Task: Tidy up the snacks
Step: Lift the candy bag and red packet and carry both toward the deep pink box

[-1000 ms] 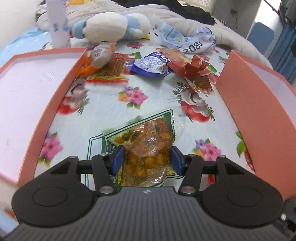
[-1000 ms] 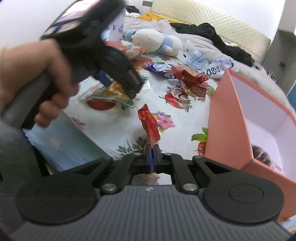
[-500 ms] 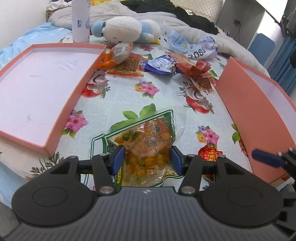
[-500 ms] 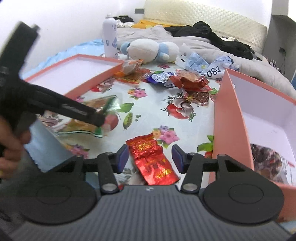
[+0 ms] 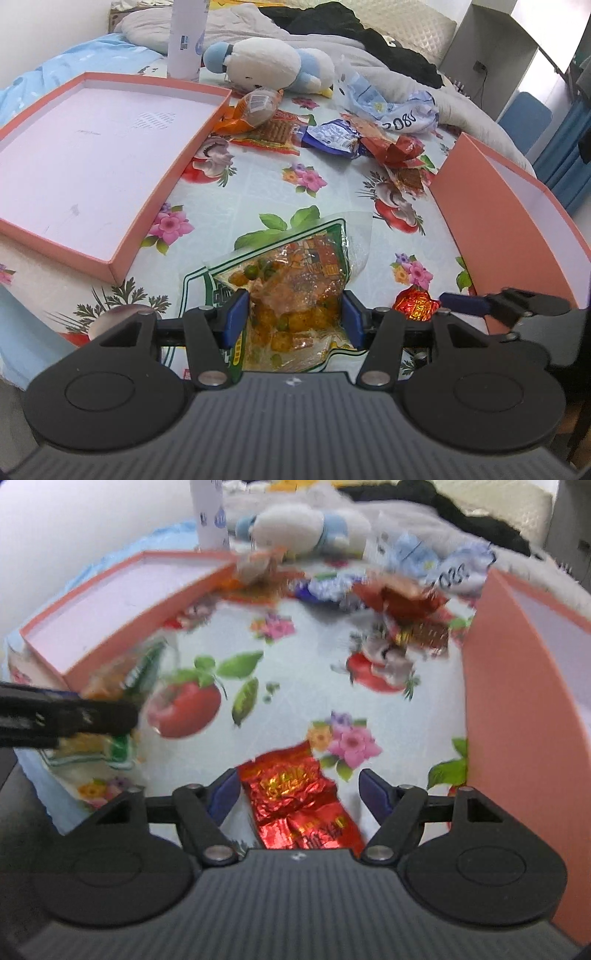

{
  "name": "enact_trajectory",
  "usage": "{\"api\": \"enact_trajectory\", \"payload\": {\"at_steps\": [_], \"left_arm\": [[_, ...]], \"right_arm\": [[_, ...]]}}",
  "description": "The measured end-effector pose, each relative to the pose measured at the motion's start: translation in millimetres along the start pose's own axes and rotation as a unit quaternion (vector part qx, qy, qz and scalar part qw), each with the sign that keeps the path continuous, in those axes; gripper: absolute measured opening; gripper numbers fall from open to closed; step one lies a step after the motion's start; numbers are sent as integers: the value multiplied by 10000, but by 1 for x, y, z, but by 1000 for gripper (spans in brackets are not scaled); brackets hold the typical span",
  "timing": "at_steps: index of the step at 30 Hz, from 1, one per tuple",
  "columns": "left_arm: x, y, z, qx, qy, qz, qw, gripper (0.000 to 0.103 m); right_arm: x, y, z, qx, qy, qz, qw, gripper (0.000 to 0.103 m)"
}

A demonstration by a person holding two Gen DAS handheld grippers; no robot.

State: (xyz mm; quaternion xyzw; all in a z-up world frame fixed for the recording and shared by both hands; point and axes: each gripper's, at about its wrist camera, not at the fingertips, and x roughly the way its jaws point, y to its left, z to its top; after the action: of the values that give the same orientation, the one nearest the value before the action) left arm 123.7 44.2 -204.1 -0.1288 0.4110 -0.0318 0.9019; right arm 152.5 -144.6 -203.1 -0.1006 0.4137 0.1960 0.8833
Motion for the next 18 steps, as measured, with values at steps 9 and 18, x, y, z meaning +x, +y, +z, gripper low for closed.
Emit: {"api": "enact_trajectory", "payload": {"at_steps": [9,18], "left_arm": [[-7,-6,2,-47,-49,-108,9999,59],[-39,-24,20,-108,-340,-344,9988,59]], "right_arm": [[-15,-2,0,196,-143,-86,9997,57],[-89,-21,15,949,-755,-251,9923,57]]}}
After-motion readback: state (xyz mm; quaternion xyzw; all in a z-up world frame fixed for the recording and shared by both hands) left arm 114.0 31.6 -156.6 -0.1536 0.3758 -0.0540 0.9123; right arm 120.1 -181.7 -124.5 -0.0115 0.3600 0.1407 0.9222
